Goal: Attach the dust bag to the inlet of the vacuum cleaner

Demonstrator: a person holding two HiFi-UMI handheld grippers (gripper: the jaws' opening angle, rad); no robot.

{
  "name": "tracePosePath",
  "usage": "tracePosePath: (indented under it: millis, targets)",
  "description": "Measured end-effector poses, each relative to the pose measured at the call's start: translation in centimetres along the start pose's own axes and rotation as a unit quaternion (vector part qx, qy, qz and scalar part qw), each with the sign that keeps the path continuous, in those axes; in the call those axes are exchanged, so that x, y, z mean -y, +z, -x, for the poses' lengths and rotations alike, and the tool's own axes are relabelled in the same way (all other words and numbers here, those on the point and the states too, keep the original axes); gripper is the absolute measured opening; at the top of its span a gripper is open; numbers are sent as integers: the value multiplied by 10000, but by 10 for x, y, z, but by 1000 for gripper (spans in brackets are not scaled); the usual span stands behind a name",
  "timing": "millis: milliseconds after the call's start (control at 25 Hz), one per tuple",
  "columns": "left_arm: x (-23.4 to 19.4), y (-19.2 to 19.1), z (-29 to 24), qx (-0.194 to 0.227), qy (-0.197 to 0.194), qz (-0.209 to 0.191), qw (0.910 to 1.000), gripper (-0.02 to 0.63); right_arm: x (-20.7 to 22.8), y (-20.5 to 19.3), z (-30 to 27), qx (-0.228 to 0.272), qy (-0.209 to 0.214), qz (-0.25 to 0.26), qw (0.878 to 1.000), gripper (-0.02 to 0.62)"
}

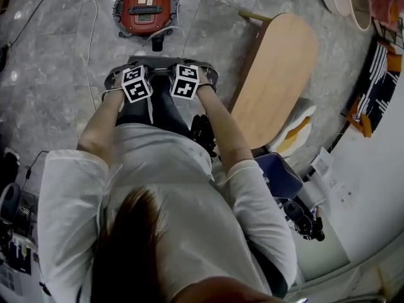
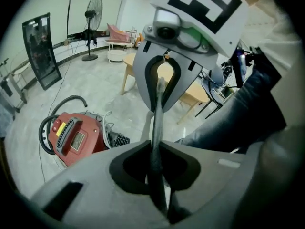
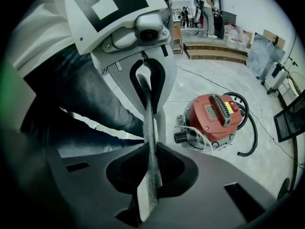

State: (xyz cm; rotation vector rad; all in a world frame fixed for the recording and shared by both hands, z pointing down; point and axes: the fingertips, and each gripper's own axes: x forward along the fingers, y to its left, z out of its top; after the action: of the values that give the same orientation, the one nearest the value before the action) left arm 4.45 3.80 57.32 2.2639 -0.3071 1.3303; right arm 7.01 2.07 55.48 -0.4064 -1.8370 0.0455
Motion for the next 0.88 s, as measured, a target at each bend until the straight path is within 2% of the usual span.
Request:
tracePosePath:
  millis: [160, 360, 520, 880]
  targets:
    - [-11, -9, -35, 47, -43, 5, 10000, 40, 12, -22, -34, -119, -107, -142, 9998, 34]
    - [-36, -29, -73, -33, -28, -362, 9993, 40, 25, -32, -80, 19, -160, -551, 9984, 31]
    - [-51, -39, -102, 44, 16, -265, 9996, 40, 39, -46, -111, 102, -294, -726, 9969, 31]
    - [-75, -71, -153, 64, 244, 47, 9997, 40, 61, -58, -172, 7, -312, -148, 9994, 29]
